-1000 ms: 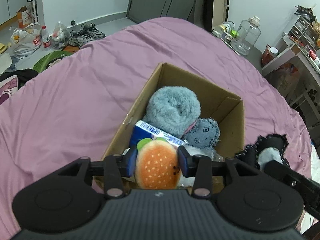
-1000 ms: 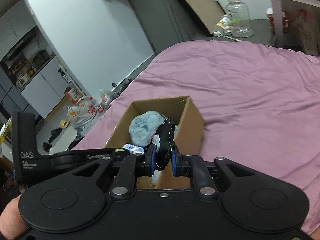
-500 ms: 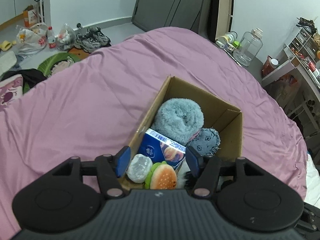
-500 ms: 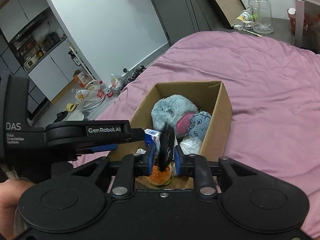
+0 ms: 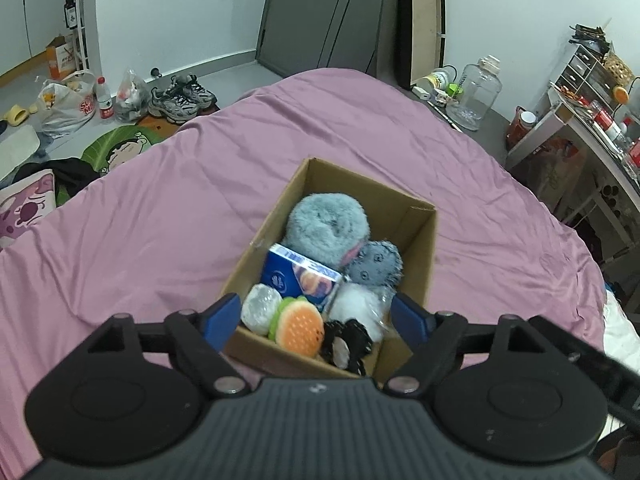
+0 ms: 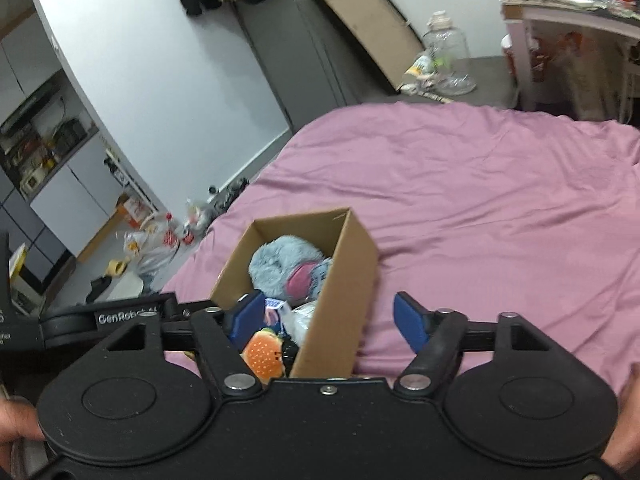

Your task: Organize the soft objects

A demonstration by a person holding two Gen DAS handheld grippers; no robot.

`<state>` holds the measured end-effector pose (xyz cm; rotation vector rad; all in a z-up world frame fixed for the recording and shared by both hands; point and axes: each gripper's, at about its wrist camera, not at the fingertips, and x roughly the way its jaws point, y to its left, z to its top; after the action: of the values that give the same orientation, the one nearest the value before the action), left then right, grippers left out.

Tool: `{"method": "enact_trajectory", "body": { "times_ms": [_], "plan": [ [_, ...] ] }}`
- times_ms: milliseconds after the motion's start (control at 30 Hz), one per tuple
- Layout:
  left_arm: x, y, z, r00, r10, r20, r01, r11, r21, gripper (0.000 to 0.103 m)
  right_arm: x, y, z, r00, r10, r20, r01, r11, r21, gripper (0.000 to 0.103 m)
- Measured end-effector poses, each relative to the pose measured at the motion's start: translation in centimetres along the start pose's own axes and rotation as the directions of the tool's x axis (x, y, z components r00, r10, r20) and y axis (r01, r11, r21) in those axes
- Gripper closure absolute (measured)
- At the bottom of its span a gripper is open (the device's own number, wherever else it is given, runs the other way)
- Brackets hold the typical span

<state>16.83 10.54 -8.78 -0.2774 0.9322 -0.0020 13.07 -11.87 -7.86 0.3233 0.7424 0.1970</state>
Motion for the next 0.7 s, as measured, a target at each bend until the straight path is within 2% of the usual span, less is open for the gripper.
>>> {"method": "enact_trajectory", "body": {
  "times_ms": [100, 200, 467, 700],
  "plan": [
    [-1.3, -0.8, -0.6, 1.0, -0.005, 0.004, 0.005, 1.0, 0.01, 0.02, -2.0, -0.9, 0.4, 1.0, 0.002, 0.026, -0.002, 1.0, 0.021, 0.022],
    [-2.8, -1.7, -1.1, 1.0, -0.002, 0.017, 0.002, 0.999, 0.038, 0.012, -3.7, -1.6, 0.5, 0.999, 0.002, 0.051, -0.003, 1.0, 0.031, 0.018],
    [-7.3, -3.7, -2.5, 0.997, 0.002, 0.074, -0.007, 0.998, 0.066, 0.004, -7.8, -2.4, 0.6, 0.996, 0.008, 0.092, -0.011, 1.0, 0.028, 0.0],
    [-10.7, -5.2, -3.6, 0.994, -0.02, 0.107, 0.011, 0.997, 0.079, 0.002, -11.5, -3.6, 0.6, 0.993, 0.005, 0.117, -0.009, 0.999, 0.031, 0.0]
  ]
}}
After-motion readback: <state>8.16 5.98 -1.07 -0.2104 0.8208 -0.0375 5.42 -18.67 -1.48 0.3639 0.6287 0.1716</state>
